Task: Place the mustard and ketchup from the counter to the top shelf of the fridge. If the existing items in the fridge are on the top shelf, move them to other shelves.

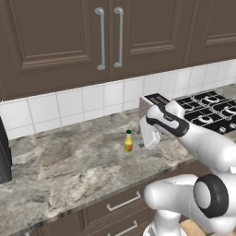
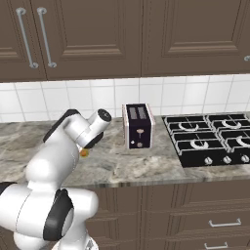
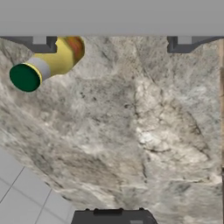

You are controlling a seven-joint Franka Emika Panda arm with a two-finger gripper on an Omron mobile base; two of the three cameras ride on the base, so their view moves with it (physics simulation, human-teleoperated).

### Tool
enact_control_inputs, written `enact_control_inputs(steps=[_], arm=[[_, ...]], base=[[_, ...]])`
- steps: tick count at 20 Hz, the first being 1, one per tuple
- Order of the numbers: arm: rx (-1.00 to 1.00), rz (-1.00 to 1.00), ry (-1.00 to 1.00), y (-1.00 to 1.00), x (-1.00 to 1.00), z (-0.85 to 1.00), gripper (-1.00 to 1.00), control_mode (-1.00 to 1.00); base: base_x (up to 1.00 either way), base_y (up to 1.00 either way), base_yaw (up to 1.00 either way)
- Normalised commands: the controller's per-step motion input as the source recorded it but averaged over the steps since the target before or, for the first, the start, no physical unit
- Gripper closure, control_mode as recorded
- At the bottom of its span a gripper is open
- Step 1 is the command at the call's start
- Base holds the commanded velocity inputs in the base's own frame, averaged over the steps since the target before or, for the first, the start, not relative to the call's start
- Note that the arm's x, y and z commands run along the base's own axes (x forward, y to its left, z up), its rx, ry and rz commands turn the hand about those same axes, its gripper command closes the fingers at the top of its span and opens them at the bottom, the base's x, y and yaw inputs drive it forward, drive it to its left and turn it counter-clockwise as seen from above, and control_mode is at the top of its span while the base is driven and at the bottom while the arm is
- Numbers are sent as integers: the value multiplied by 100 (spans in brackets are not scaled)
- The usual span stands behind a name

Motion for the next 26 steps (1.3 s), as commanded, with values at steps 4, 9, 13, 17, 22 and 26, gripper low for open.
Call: enact_control_inputs(steps=[4, 9, 13, 17, 22, 26], arm=[[0, 0, 1, 0, 11, -9, -100, -100], [0, 0, 1, 0, 14, -8, -100, -100], [0, 0, 3, 1, 15, -10, -100, -100], [0, 0, 3, 3, 21, -11, -100, -100], [0, 0, 3, 8, 19, -9, -100, -100], [0, 0, 3, 8, 17, -6, -100, -100]], base=[[0, 0, 0], [0, 0, 0], [0, 0, 0], [0, 0, 0], [0, 0, 0], [0, 0, 0]])
